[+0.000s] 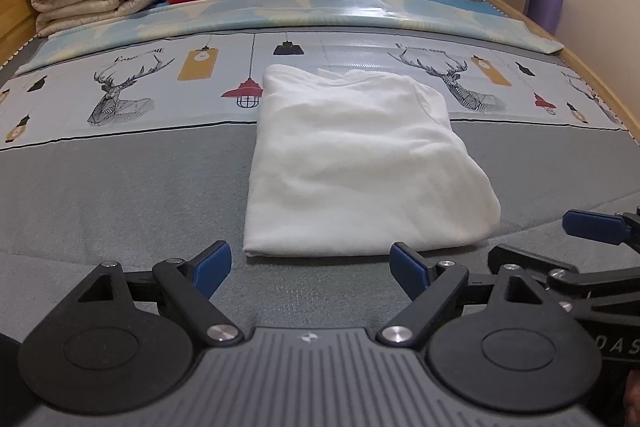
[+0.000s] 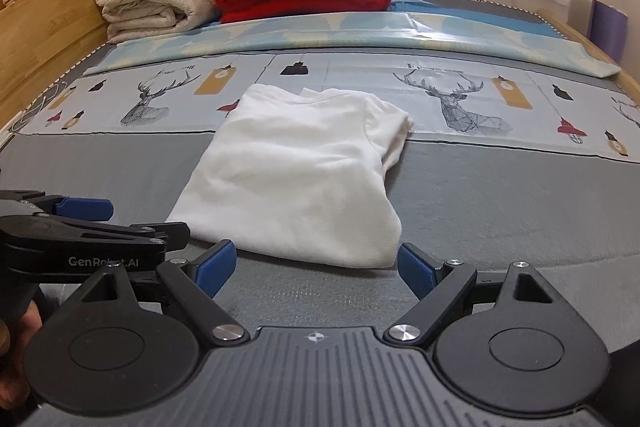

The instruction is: Fold small clothes

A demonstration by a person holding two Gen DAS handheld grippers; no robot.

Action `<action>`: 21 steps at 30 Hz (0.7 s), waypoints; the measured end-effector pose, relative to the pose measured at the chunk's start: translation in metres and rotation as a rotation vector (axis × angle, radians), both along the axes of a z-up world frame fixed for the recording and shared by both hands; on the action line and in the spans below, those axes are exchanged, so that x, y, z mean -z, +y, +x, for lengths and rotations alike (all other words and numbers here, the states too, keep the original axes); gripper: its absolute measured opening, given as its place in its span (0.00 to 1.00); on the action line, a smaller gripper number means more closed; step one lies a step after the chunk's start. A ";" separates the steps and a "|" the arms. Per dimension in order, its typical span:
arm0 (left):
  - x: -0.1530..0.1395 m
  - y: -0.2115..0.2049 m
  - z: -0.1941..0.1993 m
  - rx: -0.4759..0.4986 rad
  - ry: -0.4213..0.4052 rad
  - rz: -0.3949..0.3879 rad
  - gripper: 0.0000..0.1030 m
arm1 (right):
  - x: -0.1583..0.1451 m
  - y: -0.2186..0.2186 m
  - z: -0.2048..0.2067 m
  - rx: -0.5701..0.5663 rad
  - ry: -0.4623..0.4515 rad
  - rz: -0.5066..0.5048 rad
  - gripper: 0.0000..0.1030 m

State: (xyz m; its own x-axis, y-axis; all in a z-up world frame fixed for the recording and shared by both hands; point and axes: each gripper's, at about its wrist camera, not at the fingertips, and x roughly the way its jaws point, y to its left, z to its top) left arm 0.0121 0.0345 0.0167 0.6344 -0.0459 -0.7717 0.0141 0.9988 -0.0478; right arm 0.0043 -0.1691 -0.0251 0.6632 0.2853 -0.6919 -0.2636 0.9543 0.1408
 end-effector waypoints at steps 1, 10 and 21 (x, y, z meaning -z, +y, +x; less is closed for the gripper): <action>0.000 -0.001 0.000 0.001 -0.001 0.000 0.87 | 0.000 0.001 0.000 -0.003 0.000 -0.002 0.86; 0.004 0.000 0.005 0.005 0.005 0.002 0.87 | 0.001 0.006 0.004 -0.019 -0.006 -0.003 0.86; 0.006 0.000 0.007 0.019 0.003 0.008 0.87 | 0.002 0.003 0.004 -0.022 -0.021 -0.017 0.86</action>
State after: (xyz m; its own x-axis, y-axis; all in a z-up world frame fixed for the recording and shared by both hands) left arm 0.0196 0.0345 0.0104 0.6310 -0.0512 -0.7741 0.0326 0.9987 -0.0395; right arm 0.0080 -0.1659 -0.0270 0.6715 0.2887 -0.6825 -0.2875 0.9503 0.1192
